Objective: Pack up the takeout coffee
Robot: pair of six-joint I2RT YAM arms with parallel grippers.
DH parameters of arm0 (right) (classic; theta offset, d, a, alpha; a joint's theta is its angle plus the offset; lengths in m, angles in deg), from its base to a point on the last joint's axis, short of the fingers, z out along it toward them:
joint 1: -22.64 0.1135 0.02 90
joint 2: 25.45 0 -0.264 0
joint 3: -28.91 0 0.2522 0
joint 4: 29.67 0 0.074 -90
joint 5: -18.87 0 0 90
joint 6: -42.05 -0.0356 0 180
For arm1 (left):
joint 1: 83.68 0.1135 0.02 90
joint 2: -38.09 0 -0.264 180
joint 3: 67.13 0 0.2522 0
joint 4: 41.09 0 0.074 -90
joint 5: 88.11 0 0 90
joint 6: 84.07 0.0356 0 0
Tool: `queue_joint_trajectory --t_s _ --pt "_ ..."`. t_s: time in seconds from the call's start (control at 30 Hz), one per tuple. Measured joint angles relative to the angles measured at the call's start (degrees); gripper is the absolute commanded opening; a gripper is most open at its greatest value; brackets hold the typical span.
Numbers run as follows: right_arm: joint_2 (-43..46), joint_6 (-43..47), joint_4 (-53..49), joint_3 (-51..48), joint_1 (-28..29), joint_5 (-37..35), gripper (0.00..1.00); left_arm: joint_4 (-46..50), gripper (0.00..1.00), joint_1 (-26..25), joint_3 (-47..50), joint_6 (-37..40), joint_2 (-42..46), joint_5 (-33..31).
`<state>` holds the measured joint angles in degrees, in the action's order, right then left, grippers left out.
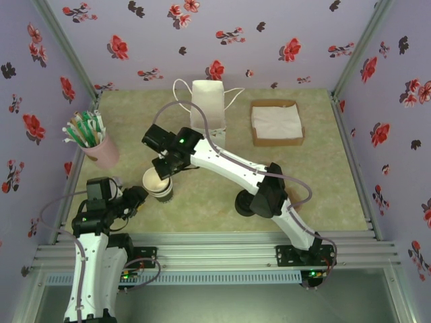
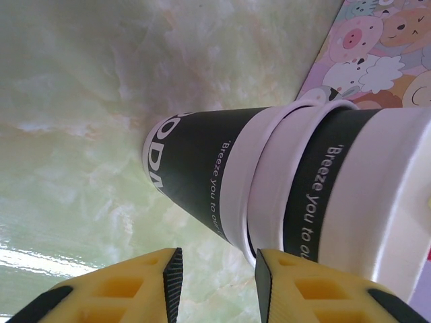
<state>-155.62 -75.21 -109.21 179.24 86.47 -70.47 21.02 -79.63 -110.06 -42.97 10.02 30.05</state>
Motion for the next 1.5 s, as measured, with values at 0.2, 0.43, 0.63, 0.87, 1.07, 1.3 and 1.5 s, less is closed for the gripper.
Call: queue_joint_trajectory --t_s 0.2,0.43,0.63,0.87,1.07,1.3,1.5 --pt "1.6 -0.2 0.3 0.0 -0.2 0.2 0.00 0.0 0.38 0.0 0.0 0.2 0.0 0.0" --pt "5.6 -0.2 0.3 0.0 -0.5 0.2 0.00 -0.4 0.39 0.0 0.0 0.2 0.0 0.3" --pt "10.9 -0.2 0.3 -0.5 -0.5 -0.9 0.00 -0.4 0.42 0.0 0.0 0.9 0.0 0.4" --pt "21.1 -0.2 1.3 -11.6 -0.5 -3.3 0.00 0.4 0.57 0.0 -2.3 2.5 0.0 0.4" --pt "31.4 -0.9 4.3 -28.3 -0.5 -5.0 0.00 0.5 0.75 0.0 -6.1 4.3 0.0 0.3" --pt "41.0 -4.5 10.9 -49.0 -2.3 -5.2 0.00 0.5 0.91 -0.3 -9.9 5.6 0.0 0.3" --pt "42.9 -6.8 17.1 -59.9 -4.4 -4.5 0.00 -0.2 0.99 -3.5 -11.9 5.8 0.0 -0.4"
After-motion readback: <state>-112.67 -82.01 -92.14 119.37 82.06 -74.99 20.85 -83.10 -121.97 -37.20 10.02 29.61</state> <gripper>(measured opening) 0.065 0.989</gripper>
